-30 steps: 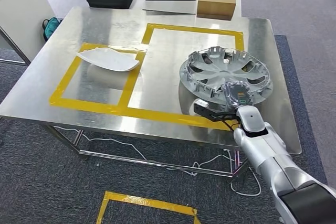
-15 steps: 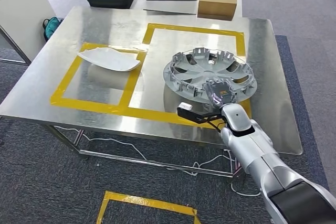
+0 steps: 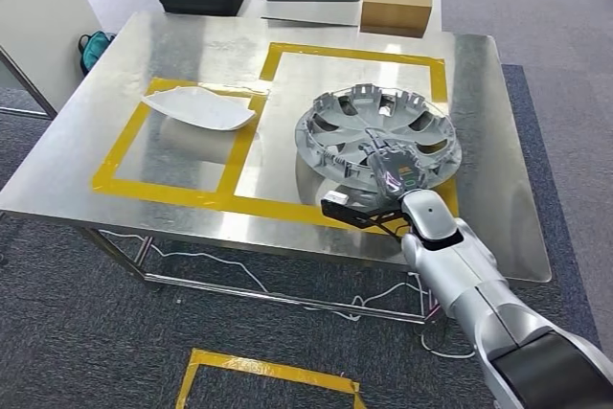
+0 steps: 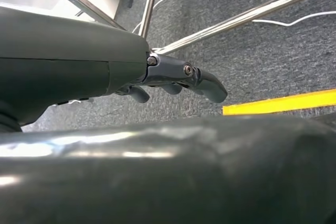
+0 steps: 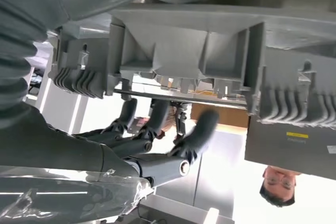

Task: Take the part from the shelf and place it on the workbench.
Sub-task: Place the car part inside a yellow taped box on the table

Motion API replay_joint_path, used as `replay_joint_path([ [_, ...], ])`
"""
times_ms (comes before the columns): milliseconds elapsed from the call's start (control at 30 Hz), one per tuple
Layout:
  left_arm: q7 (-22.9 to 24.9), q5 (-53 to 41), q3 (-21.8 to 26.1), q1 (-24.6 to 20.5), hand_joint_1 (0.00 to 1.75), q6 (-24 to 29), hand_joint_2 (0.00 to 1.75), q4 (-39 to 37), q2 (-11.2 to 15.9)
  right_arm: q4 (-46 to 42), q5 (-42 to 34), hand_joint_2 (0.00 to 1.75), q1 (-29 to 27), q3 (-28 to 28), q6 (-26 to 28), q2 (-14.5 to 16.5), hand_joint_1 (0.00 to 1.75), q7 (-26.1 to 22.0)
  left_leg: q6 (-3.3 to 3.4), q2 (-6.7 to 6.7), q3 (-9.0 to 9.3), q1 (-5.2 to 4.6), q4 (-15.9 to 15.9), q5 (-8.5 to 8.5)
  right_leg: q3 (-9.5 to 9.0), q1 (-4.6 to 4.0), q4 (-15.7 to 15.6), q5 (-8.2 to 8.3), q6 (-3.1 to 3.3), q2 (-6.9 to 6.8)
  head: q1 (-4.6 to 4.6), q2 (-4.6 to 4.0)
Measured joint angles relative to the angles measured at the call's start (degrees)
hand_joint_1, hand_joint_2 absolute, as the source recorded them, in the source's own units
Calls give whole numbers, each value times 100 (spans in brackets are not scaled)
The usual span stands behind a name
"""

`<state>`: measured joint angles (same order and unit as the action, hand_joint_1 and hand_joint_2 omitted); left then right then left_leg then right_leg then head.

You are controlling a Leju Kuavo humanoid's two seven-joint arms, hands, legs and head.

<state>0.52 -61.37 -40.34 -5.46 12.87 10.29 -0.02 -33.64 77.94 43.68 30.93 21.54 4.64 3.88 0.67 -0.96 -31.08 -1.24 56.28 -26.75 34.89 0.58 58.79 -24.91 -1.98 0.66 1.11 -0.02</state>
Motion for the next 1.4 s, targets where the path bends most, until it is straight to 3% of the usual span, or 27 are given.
replay_joint_path([
  [800, 81, 15, 17, 9, 0, 28, 0, 0, 6, -73, -20, 0, 34, 103, -89, -33, 0, 88, 6, 0, -4, -14, 15, -4, -2, 18, -8, 13, -16, 0, -1, 0],
  [933, 81, 15, 22, 9, 0, 27, 0, 0, 17, -81, -24, 0, 35, 115, -88, -36, 0, 89, 36, 0, -17, -30, 39, -11, -1, 33, -13, 24, -39, 1, -2, 0],
  [1067, 75, 15, 25, 5, 0, 26, 0, 1, 19, -81, -42, 0, 45, 130, -76, -44, 0, 88, 121, 14, -21, -28, 8, 61, 14, 45, -38, 54, -124, 4, -2, 0],
  [1133, 73, 15, 25, 0, 0, 26, 0, 2, 13, -81, -48, 0, 63, 137, -72, -65, 0, 88, 166, 36, -25, 9, -43, 120, 139, 31, 198, -141, -155, -6, 10, 0],
  [1200, 72, 15, 26, 2, 0, 25, 0, 2, 10, -80, -51, 0, 73, 145, -72, -93, 0, 88, 187, 53, -45, 27, -48, 139, 436, 28, 907, -530, -168, -17, 18, 0],
  [1267, 70, 15, 29, 5, 0, 22, 0, 2, 12, -78, -54, 0, 58, 158, -73, -113, 0, 87, 187, 62, -60, 29, -44, 150, 677, 30, 1540, -737, -182, -19, 14, 0],
  [1300, 70, 13, 31, 5, 0, 21, 0, 2, 13, -77, -55, 0, 50, 165, -73, -119, 0, 87, 183, 63, -64, 31, -41, 154, 663, 31, 1565, -677, -185, -21, 15, 0],
  [1333, 70, 10, 33, 7, 0, 19, 0, 2, 13, -77, -55, 0, 48, 169, -75, -122, 0, 88, 174, 63, -65, 36, -35, 157, 542, 32, 1367, -526, -185, -23, 14, 0],
  [1400, 72, 7, 36, 9, 0, 15, 0, 2, 17, -76, -55, 0, 62, 174, -83, -126, 0, 89, 132, 61, -80, 42, -7, 152, 104, 30, 611, -205, -180, -29, 16, 0],
])
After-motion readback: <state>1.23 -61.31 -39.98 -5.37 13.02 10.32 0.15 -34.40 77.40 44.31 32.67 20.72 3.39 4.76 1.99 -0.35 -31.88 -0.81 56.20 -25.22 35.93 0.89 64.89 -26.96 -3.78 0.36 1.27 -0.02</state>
